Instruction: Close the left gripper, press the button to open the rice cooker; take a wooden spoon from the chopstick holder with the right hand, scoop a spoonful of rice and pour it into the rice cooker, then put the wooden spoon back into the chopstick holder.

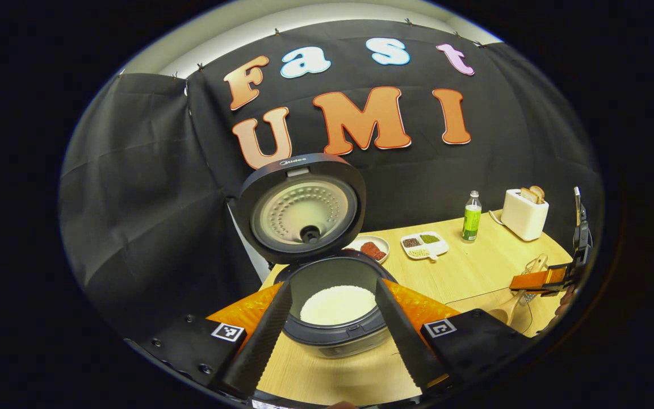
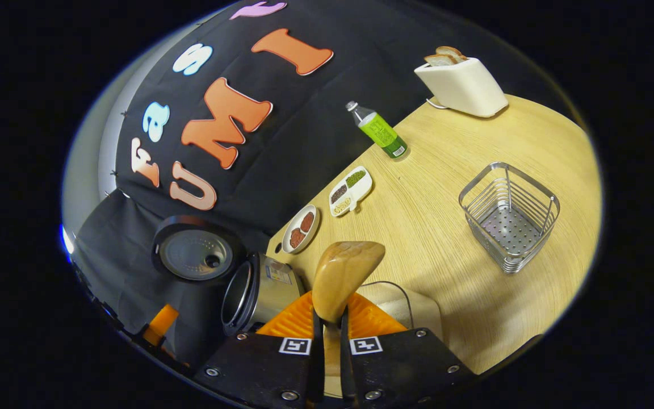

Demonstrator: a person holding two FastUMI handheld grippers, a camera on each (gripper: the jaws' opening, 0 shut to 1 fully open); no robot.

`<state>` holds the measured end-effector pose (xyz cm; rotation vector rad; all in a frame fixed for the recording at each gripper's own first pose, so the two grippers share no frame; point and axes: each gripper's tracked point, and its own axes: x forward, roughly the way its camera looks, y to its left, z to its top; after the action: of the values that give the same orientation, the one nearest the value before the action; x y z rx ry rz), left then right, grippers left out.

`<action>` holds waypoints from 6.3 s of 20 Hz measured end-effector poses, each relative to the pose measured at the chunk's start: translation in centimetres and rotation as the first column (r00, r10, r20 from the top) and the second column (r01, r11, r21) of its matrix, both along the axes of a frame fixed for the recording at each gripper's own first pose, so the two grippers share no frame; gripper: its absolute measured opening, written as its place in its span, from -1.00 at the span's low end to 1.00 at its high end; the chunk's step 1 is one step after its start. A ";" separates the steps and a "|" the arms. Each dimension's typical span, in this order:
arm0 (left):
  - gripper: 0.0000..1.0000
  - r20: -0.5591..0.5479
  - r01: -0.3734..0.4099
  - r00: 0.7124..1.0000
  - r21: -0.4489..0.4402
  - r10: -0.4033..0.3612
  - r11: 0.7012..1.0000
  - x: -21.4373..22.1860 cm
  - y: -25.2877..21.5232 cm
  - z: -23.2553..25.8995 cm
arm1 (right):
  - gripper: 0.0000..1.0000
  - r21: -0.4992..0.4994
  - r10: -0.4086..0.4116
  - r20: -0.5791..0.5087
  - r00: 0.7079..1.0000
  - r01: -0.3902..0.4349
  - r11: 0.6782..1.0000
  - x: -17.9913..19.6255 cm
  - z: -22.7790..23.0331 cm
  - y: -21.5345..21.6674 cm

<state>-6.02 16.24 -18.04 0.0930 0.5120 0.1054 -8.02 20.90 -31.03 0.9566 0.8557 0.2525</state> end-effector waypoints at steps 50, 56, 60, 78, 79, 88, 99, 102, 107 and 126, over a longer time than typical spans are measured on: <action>0.82 0.001 -0.303 0.953 -0.023 0.303 0.953 -7.2 10.5 -1.7 | -0.79 -0.090 0.309 0.321 0.895 -0.296 0.951 14.1 13.5 27.3; 0.82 -0.009 -0.325 0.946 -0.022 0.325 0.945 -7.6 11.3 -2.1 | -0.79 -0.367 0.474 0.487 0.734 -0.321 0.873 12.8 16.1 29.3; 0.98 -0.008 -0.333 0.943 -0.018 0.332 0.943 -8.0 11.4 -2.2 | -0.80 -0.467 0.538 0.514 0.668 -0.307 0.829 12.6 16.3 30.2; 0.98 0.020 -0.274 0.962 0.051 0.273 0.961 -7.8 9.2 -0.9 | -0.79 -0.615 0.650 0.629 0.427 -0.238 0.752 11.7 20.2 27.9; 0.98 0.022 -0.269 0.963 0.053 0.269 0.962 -7.8 9.1 -0.9 | -0.80 -0.598 0.633 0.639 0.437 -0.236 0.766 12.0 20.7 27.5; 0.98 0.035 -0.259 0.966 0.049 0.257 0.965 -6.6 7.7 -0.2 | -0.80 -0.491 0.542 0.635 0.550 -0.254 0.833 13.3 20.4 23.5; 0.97 0.046 -0.177 0.983 0.023 0.175 0.984 -4.8 2.6 0.1 | -0.80 -0.424 0.388 0.526 0.757 -0.162 0.891 13.5 16.3 8.5; 0.98 0.047 -0.139 0.989 0.020 0.138 0.990 -4.3 0.7 0.2 | -0.79 -0.433 0.349 0.492 0.798 -0.124 0.893 13.8 14.0 3.6; 0.98 0.040 -0.095 0.995 0.009 0.094 0.995 -3.8 -2.2 0.4 | -0.79 -0.441 0.287 0.437 0.852 -0.075 0.894 12.6 11.4 -2.4; 0.97 0.013 -0.094 0.996 0.046 0.093 0.995 -2.9 -5.6 2.9 | -0.79 -0.480 0.076 0.251 0.965 0.056 0.875 9.7 -0.9 -18.5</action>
<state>-8.88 10.64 -15.12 0.1136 0.5028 0.2092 1.64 2.36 -31.93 0.4332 0.6327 0.1567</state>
